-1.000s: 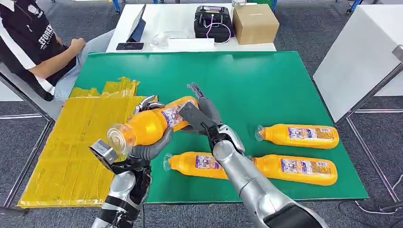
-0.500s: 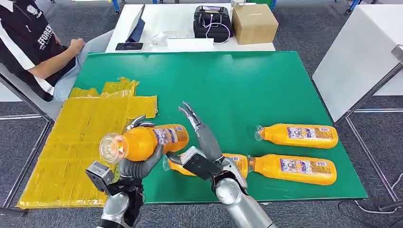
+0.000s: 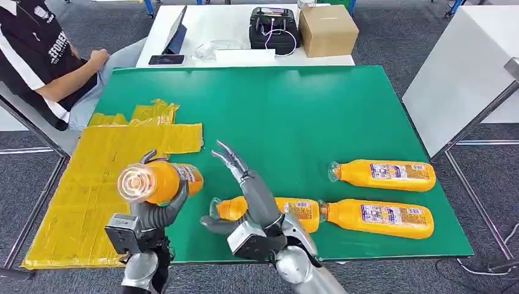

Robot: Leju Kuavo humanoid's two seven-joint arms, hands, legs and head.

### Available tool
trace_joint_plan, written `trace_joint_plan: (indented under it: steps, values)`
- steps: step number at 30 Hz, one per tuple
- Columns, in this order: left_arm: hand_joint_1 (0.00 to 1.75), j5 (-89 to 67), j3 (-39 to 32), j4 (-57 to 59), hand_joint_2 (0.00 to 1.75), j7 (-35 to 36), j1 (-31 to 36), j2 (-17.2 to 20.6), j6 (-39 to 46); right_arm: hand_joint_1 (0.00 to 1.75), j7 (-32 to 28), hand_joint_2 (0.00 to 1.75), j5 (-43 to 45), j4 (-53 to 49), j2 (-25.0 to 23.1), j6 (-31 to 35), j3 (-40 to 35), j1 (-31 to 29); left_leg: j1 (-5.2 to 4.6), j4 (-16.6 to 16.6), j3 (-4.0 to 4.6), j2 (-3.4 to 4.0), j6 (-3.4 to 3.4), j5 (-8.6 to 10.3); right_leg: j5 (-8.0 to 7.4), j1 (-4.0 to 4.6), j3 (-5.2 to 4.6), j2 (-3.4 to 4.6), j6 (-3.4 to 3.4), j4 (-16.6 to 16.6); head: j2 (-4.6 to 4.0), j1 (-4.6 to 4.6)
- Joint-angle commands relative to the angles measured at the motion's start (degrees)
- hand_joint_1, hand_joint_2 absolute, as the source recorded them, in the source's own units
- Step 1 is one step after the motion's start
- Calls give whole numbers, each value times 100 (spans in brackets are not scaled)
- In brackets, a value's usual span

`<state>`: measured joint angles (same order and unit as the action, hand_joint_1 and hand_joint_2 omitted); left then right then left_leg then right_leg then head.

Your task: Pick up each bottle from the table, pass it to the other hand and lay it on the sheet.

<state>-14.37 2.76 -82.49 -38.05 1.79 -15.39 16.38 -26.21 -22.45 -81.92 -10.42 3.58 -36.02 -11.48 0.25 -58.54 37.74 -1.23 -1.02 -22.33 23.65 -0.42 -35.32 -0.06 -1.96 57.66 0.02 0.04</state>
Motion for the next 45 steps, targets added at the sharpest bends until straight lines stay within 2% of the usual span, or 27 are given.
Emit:
trace_joint_plan:
  steps: [1, 6, 8, 9, 10, 11, 12, 13, 14, 17, 20, 23, 24, 28, 29, 31, 40, 45]
  values:
    - [175, -498, -463, 459, 175, 17, 712, 323, 561, 0, -124, 175, 110, -492, 426, -133, -468, -11, 3, 6, -25, 4, 4, -6, 6, 5, 29, -4, 5, -9, 0, -4]
    - [175, -496, -444, 490, 175, 17, 700, 298, 557, 0, -125, 175, 118, -481, 431, -136, -462, -15, 1, 5, -17, 4, 2, -3, 4, 2, 20, -1, 1, -7, 0, -4]
    - [175, -1362, -321, 774, 175, 266, 958, 485, 1129, 0, -248, 175, 344, -524, 441, -285, -480, -40, 7, 7, -46, 15, 3, -16, 12, 9, 53, 3, 3, -19, 0, -4]
    - [175, -1761, -286, 961, 175, 356, 1151, 575, 1369, 0, -269, 175, 376, -573, 454, -307, -496, -40, 1, 6, -16, 0, 2, -1, 4, 1, 19, -6, 1, -7, 0, -2]
    - [175, -2111, -259, 1147, 175, 475, 1342, 653, 1556, 0, -283, 175, 404, -619, 477, -338, -520, -47, 5, 7, -28, -4, 4, -5, 9, 6, 36, -13, 4, -11, 0, -4]
    - [175, -2944, -237, 1516, 175, 749, 1624, 776, 2039, 0, -315, 175, 459, -674, 501, -373, -555, -63, 3, 6, -18, -9, 4, 1, 5, 2, 24, -15, 3, -7, 0, -4]
    - [175, -3339, -201, 1755, 175, 919, 1816, 861, 2152, 0, -332, 175, 481, -714, 523, -387, -581, -64, 1, 6, -12, -12, 3, 3, 4, -1, 17, -16, 2, -4, 0, -4]
    - [175, -4346, -168, 2232, 175, 1470, 2088, 1062, 2355, 0, -517, 175, 478, -819, 563, -353, -638, -62, 6, 7, -24, -18, 6, 2, 7, 6, 34, -24, 6, -10, 0, -2]
    - [175, -4435, -191, 2637, 175, 1541, 2387, 1161, 2362, 0, -520, 175, 478, -959, 609, -342, -696, -28, 2, 7, -20, -15, 5, 4, 4, 2, 26, -19, 5, -6, 0, -4]
    - [175, -4537, -346, 3215, 175, 1435, 2685, 1211, 2362, 0, -513, 175, 472, -1093, 661, -325, -778, -28, 3, 7, -23, -11, 5, 6, 3, 2, 28, -16, 4, -7, 0, -2]
    - [175, -5966, -686, 3459, 175, 1888, 2797, 1231, 2362, 0, -605, 175, 609, -1167, 743, -390, -871, -62, 4, 6, -26, 11, 6, 4, -5, 3, 24, 2, 11, -7, 0, -7]
    - [175, -7372, -616, 3146, 175, 2434, 2584, 1387, 2362, 0, -672, 175, 853, -1196, 852, -433, -830, -30, 12, 9, -47, 20, 7, -5, -5, 12, 48, 6, 19, -18, 0, -2]
    - [175, -7447, -545, 3188, 175, 2511, 2584, 1431, 2362, 0, -683, 175, 876, -1200, 880, -445, -827, -31, 4, 4, -22, 15, 5, 3, -9, 4, 19, 6, 16, -5, 0, -5]
    - [175, -7447, -545, 3188, 175, 2511, 2584, 1431, 2362, 0, -683, 175, 876, -1200, 880, -445, -827, -31, 8, 5, -33, 17, 6, -3, -5, 8, 32, 6, 17, -10, 0, -4]
    - [175, -7563, -81, 3274, 175, 2961, 2624, 1639, 2362, 0, -699, 175, 896, -1198, 910, -461, -824, -28, 8, 3, -23, 12, 6, 1, -6, 6, 21, 2, 17, -6, 0, -2]
    - [175, -7563, 413, 3439, 175, 3382, 2712, 1825, 2362, 0, -702, 175, 897, -1189, 929, -464, -835, -21, 9, 3, -23, 10, 7, 1, -5, 7, 22, -2, 19, -7, 0, -2]
    - [175, -7513, 340, 3563, 175, 3362, 2743, 1757, 2362, 0, -702, 175, 897, -1177, 924, -465, -850, -14, 9, 3, -26, 9, 7, -1, -3, 8, 26, -3, 18, -9, 0, -2]
    - [175, -7563, 327, 4040, 175, 3630, 2912, 1764, 2362, 0, -700, 175, 898, -1130, 927, -463, -841, -29, 5, 2, -14, 7, 5, 4, -6, 3, 11, -3, 17, -2, 0, -2]
